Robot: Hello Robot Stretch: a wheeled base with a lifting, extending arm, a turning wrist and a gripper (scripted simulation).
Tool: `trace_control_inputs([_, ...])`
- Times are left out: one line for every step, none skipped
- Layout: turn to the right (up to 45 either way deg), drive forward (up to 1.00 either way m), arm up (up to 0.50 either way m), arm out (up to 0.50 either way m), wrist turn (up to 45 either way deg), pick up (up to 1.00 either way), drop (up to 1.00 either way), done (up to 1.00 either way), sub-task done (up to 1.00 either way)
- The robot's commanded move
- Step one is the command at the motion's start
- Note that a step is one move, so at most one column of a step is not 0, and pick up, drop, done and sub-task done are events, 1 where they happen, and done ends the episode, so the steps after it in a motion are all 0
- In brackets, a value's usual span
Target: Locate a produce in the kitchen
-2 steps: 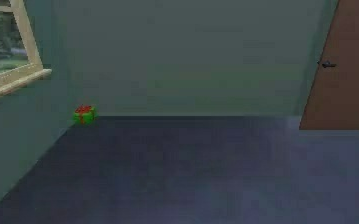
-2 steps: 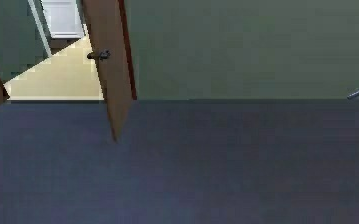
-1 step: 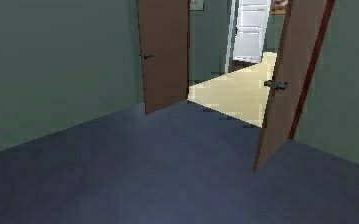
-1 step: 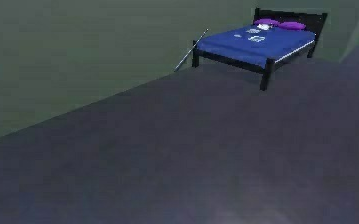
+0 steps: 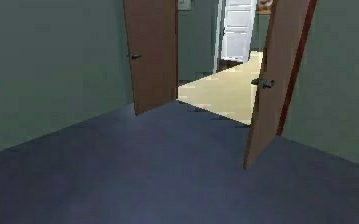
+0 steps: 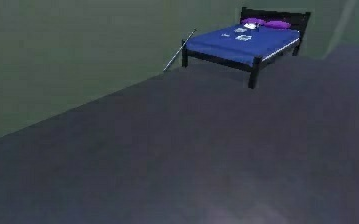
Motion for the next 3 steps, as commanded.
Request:
trace_control_inputs([0.0, 1.00, 0.00, 0.00, 0.0, 0.00, 0.00, 0.00, 0.00])
trace_control_inputs([3.0, 0.00, 0.00, 0.00, 0.0, 0.00, 0.00, 0.00, 0.00])
trace_control_inputs([0.0, 0.90, 0.00, 0.00, 0.0, 0.00, 0.00, 0.00, 0.00])
